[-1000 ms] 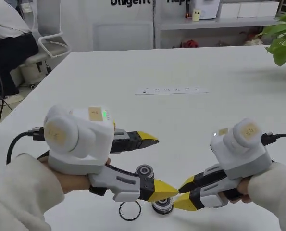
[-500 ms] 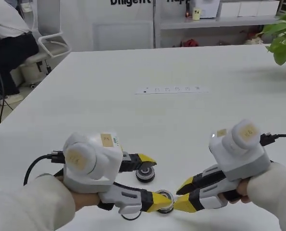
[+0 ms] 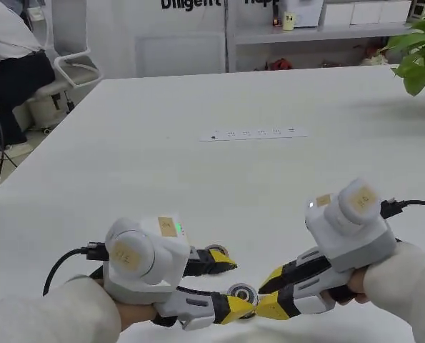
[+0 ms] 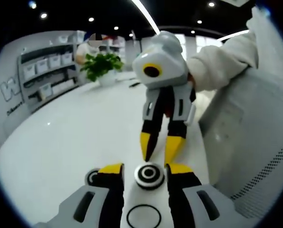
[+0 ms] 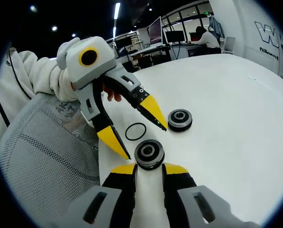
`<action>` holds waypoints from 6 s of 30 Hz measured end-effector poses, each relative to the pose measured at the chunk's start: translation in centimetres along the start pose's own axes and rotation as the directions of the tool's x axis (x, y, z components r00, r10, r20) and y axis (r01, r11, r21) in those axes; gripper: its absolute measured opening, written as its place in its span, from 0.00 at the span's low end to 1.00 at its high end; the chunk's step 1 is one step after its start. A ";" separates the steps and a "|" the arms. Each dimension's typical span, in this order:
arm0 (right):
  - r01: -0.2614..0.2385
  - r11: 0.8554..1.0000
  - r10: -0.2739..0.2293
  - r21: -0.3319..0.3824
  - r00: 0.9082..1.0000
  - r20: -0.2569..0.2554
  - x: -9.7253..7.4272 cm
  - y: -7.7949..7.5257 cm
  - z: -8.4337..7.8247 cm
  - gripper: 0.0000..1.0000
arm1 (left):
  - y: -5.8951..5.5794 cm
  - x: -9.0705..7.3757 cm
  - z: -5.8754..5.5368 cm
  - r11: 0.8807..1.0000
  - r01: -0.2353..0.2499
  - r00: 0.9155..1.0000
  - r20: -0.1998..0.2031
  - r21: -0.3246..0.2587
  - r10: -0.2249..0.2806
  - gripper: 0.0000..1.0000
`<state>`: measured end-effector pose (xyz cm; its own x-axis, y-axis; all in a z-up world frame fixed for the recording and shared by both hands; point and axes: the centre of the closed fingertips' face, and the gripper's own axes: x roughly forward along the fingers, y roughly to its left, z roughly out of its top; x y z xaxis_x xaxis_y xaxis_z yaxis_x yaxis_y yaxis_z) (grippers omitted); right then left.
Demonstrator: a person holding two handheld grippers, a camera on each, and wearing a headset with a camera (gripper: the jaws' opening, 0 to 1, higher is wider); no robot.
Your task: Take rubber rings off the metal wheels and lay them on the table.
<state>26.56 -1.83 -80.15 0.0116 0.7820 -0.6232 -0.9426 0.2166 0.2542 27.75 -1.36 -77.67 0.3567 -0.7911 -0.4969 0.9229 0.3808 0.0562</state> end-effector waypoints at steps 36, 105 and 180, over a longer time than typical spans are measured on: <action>0.021 0.996 -0.022 -0.085 1.000 -0.016 0.9 -0.3 -0.4 0.18 | -0.6 0.7 -1.3 0.999 0.010 1.000 -0.016 -0.041 -0.011 0.15; 0.022 0.956 -0.019 0.293 1.000 -0.013 -1.0 -1.0 -0.1 0.00 | -0.9 1.1 -1.2 1.000 0.014 1.000 0.000 -0.011 -0.014 0.14; -0.009 0.961 0.003 0.277 1.000 0.023 -1.0 -0.6 0.8 0.00 | 0.2 -0.3 0.1 0.999 0.012 1.000 -0.016 0.036 -0.011 0.26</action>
<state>27.41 -2.29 -79.13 0.0167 0.7955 -0.6057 -0.8132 0.3633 0.4548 27.83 -1.04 -77.46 0.3441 -0.7875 -0.5113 0.9316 0.3543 0.0812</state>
